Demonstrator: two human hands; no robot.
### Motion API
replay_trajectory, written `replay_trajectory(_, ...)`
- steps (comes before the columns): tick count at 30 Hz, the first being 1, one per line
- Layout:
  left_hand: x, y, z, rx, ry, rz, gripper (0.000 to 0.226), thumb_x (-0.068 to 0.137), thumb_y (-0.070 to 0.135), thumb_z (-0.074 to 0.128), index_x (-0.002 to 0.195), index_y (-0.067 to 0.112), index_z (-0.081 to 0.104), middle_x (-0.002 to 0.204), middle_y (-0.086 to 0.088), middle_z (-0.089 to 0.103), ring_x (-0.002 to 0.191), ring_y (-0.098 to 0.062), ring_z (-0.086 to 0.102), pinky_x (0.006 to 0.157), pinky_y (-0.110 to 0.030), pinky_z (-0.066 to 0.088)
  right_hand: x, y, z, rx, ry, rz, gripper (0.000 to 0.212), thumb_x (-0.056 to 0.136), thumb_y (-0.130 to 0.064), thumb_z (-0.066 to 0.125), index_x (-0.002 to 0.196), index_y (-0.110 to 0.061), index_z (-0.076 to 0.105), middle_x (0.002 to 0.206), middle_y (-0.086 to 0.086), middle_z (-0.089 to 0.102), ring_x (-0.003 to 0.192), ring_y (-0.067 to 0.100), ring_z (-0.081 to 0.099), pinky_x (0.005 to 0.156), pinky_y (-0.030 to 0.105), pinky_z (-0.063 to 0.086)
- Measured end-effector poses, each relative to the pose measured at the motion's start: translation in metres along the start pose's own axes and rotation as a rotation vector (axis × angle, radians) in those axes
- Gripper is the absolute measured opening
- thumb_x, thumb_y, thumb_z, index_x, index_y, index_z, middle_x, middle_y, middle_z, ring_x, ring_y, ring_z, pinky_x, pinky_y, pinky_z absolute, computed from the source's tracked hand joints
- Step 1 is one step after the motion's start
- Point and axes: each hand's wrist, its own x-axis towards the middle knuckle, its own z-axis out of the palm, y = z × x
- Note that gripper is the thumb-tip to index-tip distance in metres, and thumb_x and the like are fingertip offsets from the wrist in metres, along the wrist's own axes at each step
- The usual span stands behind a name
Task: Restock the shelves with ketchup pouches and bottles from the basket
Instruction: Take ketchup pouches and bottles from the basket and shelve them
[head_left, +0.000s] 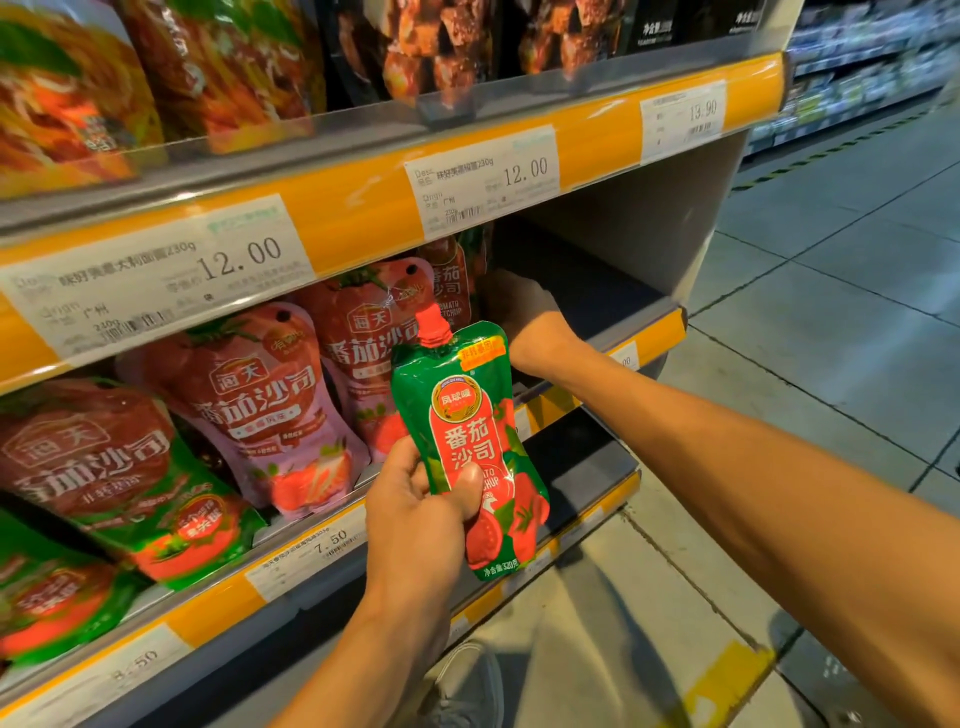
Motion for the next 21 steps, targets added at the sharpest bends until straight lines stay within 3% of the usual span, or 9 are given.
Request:
replay_trajectory(4,-0.002,0.001,0.007,-0.001,-0.028,0.009,0.032,0.093,-0.004,0.061,0.112,0.022,0.064,0.096,0.001,0.078,0.088,-0.015,0.075,0.063,-0.022,0.059,-0.014,0.0,-0.006,0.273,-0.006,-0.007,0.043,0.091,-0.01,0.073,0.131,-0.004,0.059,0.126,0.01,0.067,0.117,0.023,0.064,0.097,0.029,0.05)
replay_trajectory(6,-0.001,0.003,0.011,0.007,-0.048,0.02,0.033,0.093,-0.004,0.06,0.112,0.023,0.064,0.098,0.001,0.078,0.091,-0.017,0.075,0.069,-0.026,0.061,-0.026,0.001,-0.013,0.453,0.077,-0.002,0.032,0.089,-0.004,0.073,0.119,0.0,0.065,0.108,0.004,0.07,0.096,0.011,0.069,0.087,0.024,0.054)
replay_trajectory(10,0.003,0.012,0.018,-0.004,-0.077,0.051,0.033,0.092,-0.009,0.059,0.113,0.016,0.064,0.098,-0.002,0.078,0.089,-0.018,0.075,0.066,-0.023,0.059,-0.065,0.011,-0.027,0.729,0.194,0.111,0.0,0.094,-0.017,0.068,0.094,-0.017,0.068,0.089,0.002,0.073,0.087,0.015,0.069,0.079,0.029,0.058)
replay_trajectory(13,0.006,0.018,0.02,-0.003,-0.072,0.074,0.031,0.091,-0.009,0.06,0.109,0.016,0.065,0.095,0.0,0.077,0.086,-0.014,0.074,0.064,-0.021,0.058,-0.103,0.027,-0.041,0.9,0.067,0.156,0.02,0.091,-0.04,0.07,0.093,-0.02,0.073,0.092,0.007,0.077,0.083,0.017,0.074,0.07,0.025,0.059)
replay_trajectory(16,0.008,0.021,0.025,-0.001,-0.068,0.078,0.031,0.089,-0.011,0.061,0.106,0.014,0.066,0.09,0.001,0.077,0.079,-0.011,0.074,0.061,-0.02,0.056,-0.135,0.038,-0.045,0.767,-0.193,0.157,0.041,0.081,-0.056,0.074,0.108,-0.026,0.07,0.104,-0.004,0.076,0.097,0.012,0.073,0.073,0.022,0.058)
replay_trajectory(18,0.007,0.023,0.032,-0.015,-0.077,0.076,0.031,0.087,-0.013,0.061,0.106,0.012,0.067,0.092,-0.002,0.077,0.083,-0.015,0.074,0.065,-0.024,0.058,-0.148,0.041,-0.043,0.766,-0.249,0.129,0.037,0.077,-0.049,0.075,0.109,-0.032,0.07,0.105,-0.008,0.076,0.101,0.01,0.072,0.076,0.021,0.058)
replay_trajectory(21,0.005,0.024,0.042,0.014,-0.054,0.103,0.031,0.085,-0.013,0.064,0.098,0.015,0.07,0.09,-0.002,0.077,0.084,-0.017,0.073,0.067,-0.026,0.058,-0.157,0.039,-0.044,0.809,-0.219,0.087,0.029,0.08,-0.04,0.073,0.107,-0.031,0.071,0.105,-0.001,0.077,0.1,0.015,0.073,0.083,0.025,0.059)
